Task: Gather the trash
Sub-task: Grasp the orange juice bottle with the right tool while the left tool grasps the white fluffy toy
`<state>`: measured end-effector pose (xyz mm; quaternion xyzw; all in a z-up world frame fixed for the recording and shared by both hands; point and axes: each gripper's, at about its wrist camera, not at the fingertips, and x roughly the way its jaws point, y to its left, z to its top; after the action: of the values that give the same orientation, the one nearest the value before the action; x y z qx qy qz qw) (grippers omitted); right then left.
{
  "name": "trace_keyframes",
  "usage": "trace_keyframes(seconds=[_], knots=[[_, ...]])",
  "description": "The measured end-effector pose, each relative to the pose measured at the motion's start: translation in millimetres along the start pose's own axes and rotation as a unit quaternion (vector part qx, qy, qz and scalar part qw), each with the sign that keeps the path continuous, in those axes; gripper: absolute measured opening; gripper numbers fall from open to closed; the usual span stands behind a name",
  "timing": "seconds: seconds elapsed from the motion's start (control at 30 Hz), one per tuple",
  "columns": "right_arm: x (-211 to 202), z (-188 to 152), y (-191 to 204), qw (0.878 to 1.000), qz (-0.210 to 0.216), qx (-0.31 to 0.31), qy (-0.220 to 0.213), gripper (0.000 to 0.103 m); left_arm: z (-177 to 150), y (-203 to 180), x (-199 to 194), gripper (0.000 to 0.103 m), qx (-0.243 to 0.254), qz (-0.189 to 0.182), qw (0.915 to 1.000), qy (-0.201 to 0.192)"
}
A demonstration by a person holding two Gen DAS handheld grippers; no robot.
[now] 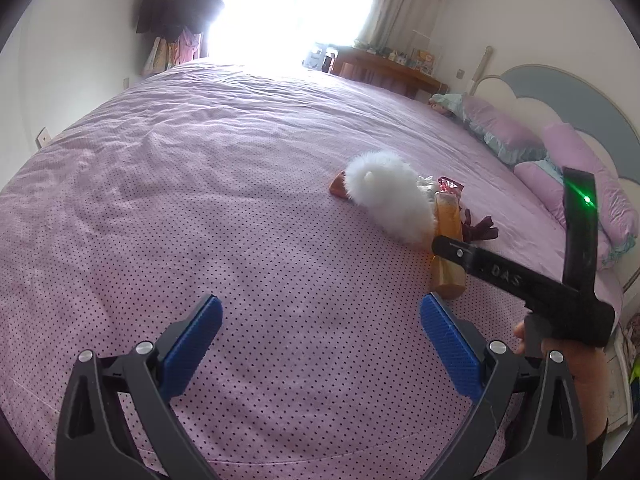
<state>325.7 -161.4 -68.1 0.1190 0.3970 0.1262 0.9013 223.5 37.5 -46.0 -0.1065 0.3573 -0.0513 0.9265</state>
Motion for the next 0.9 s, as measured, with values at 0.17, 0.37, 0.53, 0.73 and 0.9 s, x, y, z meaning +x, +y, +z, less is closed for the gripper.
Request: trace_keyframes(seconds=[0.17, 0.37, 0.53, 0.73, 0.9], knots=[[16, 7, -12, 0.998, 0.038, 0.038, 0.024, 0.048, 0, -6, 3, 0.099, 0.009, 0.000, 0.9999, 0.005], [2, 4, -13, 0.997, 0.073, 0.035, 0.015, 0.040, -1, -14, 6, 0.099, 0.019, 0.002, 0.9998, 0.009], [-24, -7, -20, 0.995, 0.097, 0.031, -0.003, 0.037, 2, -23, 6, 0.099, 0.018, 0.000, 0.9998, 0.006], [-53, -15, -45, 0.992, 0.121, 0.043, -0.014, 0.036, 11, -42, 27, 0.099, 0.021, 0.004, 0.9996, 0.019], [-74, -20, -64, 0.989, 0.130, 0.057, -0.031, 0.034, 29, -54, 50, 0.099, 0.007, 0.029, 0.9995, 0.009]])
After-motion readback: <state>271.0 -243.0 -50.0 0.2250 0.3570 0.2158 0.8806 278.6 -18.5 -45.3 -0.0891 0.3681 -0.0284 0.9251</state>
